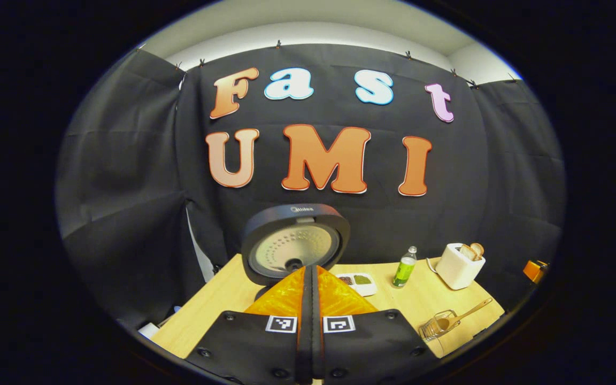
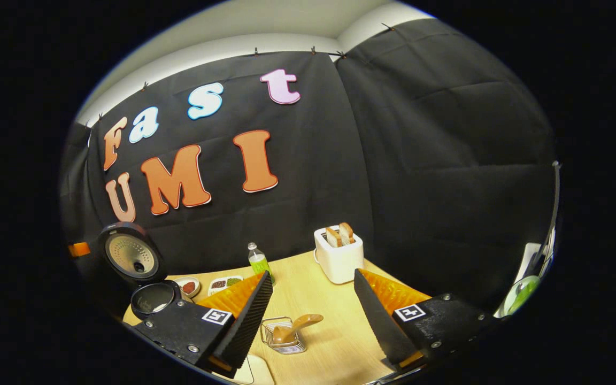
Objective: Close the left gripper, press the button to open the rice cooker; take a wooden spoon from the chopstick holder with the right hand, scoop a spoonful of rice and pour it into the rice cooker, then put the wooden spoon back into the chopstick holder.
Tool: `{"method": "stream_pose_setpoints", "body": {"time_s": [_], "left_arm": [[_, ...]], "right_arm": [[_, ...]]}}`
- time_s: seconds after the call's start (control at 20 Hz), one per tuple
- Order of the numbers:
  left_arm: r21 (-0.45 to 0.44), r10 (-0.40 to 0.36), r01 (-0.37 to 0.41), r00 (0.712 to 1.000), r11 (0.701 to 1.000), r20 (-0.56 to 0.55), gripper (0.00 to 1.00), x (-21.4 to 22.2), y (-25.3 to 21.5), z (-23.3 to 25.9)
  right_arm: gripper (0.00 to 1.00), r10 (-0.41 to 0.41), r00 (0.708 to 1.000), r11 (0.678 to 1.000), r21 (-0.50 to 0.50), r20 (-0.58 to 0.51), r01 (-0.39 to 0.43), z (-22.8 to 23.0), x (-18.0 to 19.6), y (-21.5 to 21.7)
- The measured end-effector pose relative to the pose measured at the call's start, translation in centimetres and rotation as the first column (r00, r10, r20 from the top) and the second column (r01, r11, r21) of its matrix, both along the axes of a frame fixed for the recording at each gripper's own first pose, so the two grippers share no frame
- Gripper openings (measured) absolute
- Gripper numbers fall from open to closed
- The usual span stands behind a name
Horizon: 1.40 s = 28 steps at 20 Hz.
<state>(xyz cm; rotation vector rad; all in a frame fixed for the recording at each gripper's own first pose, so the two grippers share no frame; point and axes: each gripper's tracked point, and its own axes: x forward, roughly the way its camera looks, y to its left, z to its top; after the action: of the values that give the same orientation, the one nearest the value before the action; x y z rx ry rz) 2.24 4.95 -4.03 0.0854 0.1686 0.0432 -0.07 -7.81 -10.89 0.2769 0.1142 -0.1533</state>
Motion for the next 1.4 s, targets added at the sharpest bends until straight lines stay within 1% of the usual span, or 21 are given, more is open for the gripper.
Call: {"method": "stream_pose_setpoints", "body": {"time_s": [0.1, 0.15, 0.2, 0.25, 0.3, 0.35, 0.5, 0.6, 0.75, 0.8, 0.9, 0.95, 1.0, 1.05, 1.1, 1.15, 1.2, 1.25, 1.3, 1.35, 1.4], "left_arm": [[0.004, 0.017, -0.017, 1.000, 1.000, 0.025, 0.04, -0.7, 0.7, 1.2], [0.002, 0.026, -0.026, 0.999, 1.000, 0.037, 0.04, -1.1, 0.9, 1.6], [-0.003, 0.032, -0.032, 0.998, 0.999, 0.050, 0.04, -1.5, 1.2, 2.2], [-0.007, 0.043, -0.042, 0.997, 0.999, 0.057, 0.02, -2.0, 1.5, 2.5], [-0.009, 0.059, -0.059, 0.996, 0.998, 0.073, 0.05, -2.4, 2.1, 3.1], [-0.010, 0.077, -0.077, 0.993, 0.997, 0.091, 0.05, -2.7, 2.6, 3.7], [-0.001, 0.118, -0.119, 0.985, 0.993, 0.127, 0.13, -4.2, 4.0, 4.9], [0.008, 0.128, -0.130, 0.983, 0.992, 0.134, 0.11, -5.1, 4.3, 5.5], [0.007, 0.140, -0.142, 0.979, 0.990, 0.151, 0.38, -6.3, 5.1, 6.3], [0.011, 0.141, -0.144, 0.978, 0.989, 0.152, 0.41, -6.4, 5.2, 6.3], [0.025, 0.149, -0.154, 0.978, 0.988, 0.146, 0.64, -6.6, 5.9, 6.1], [0.026, 0.158, -0.164, 0.977, 0.986, 0.146, 0.75, -6.8, 6.2, 6.1], [0.021, 0.171, -0.176, 0.974, 0.984, 0.147, 0.77, -7.0, 6.8, 6.2], [0.014, 0.186, -0.190, 0.971, 0.982, 0.149, 0.79, -7.3, 7.3, 6.3], [0.012, 0.199, -0.203, 0.969, 0.979, 0.147, 0.81, -7.3, 7.7, 6.1], [0.018, 0.210, -0.215, 0.967, 0.977, 0.142, 0.83, -7.4, 8.1, 5.9], [0.031, 0.216, -0.222, 0.968, 0.975, 0.130, 0.85, -7.7, 8.5, 5.4], [0.041, 0.222, -0.228, 0.967, 0.973, 0.122, 0.87, -7.7, 8.7, 5.1], [0.040, 0.227, -0.233, 0.967, 0.972, 0.118, 0.89, -7.8, 9.0, 5.0], [0.036, 0.231, -0.236, 0.966, 0.971, 0.116, 0.93, -7.8, 9.0, 5.0], [0.033, 0.233, -0.239, 0.965, 0.971, 0.115, 0.92, -7.7, 9.2, 4.9]], "right_arm": [[0.95, 0.001, 0.999, 0.998, 0.057, -0.039, 0.001, -2.1, 0.9, -0.2], [1.00, 0.006, 0.998, 0.996, 0.085, -0.058, -0.001, -3.1, 1.3, -0.1], [0.95, 0.015, 0.997, 0.994, 0.113, -0.071, -0.007, -3.9, 1.7, 0.0], [0.95, 0.023, 0.997, 0.991, 0.135, -0.080, -0.012, -4.7, 2.2, 0.2], [0.95, 0.029, 0.995, 0.989, 0.150, -0.092, -0.015, -5.5, 2.6, 0.3], [0.95, 0.038, 0.994, 0.987, 0.162, -0.105, -0.020, -6.4, 2.9, 0.4], [0.95, 0.071, 0.987, 0.976, 0.213, -0.143, -0.039, -9.0, 3.9, 1.2], [0.95, 0.104, 0.978, 0.962, 0.269, -0.182, -0.053, -10.7, 4.2, 2.2], [0.95, 0.126, 0.974, 0.941, 0.334, -0.187, -0.057, -11.8, 4.9, 3.3], [0.94, 0.133, 0.973, 0.936, 0.347, -0.187, -0.062, -12.0, 4.8, 3.6], [0.93, 0.139, 0.971, 0.930, 0.363, -0.196, -0.060, -12.6, 5.1, 4.1], [0.90, 0.141, 0.971, 0.927, 0.370, -0.194, -0.061, -12.8, 5.4, 4.4], [0.84, 0.141, 0.971, 0.924, 0.379, -0.192, -0.060, -13.0, 5.8, 4.4], [0.83, 0.140, 0.971, 0.920, 0.387, -0.193, -0.055, -13.1, 6.1, 4.5], [0.78, 0.135, 0.971, 0.918, 0.394, -0.198, -0.047, -13.3, 6.2, 4.6], [0.64, 0.134, 0.968, 0.915, 0.402, -0.212, -0.039, -13.6, 6.3, 4.6], [0.64, 0.128, 0.967, 0.911, 0.412, -0.223, -0.026, -13.9, 6.3, 4.5], [0.48, 0.117, 0.968, 0.905, 0.426, -0.224, -0.011, -13.8, 6.5, 4.2], [0.50, 0.116, 0.967, 0.900, 0.437, -0.228, -0.006, -13.7, 6.6, 4.3], [0.39, 0.115, 0.966, 0.899, 0.438, -0.230, -0.003, -13.7, 6.8, 4.4], [0.38, 0.118, 0.964, 0.899, 0.437, -0.240, -0.002, -13.8, 6.8, 4.5]]}}
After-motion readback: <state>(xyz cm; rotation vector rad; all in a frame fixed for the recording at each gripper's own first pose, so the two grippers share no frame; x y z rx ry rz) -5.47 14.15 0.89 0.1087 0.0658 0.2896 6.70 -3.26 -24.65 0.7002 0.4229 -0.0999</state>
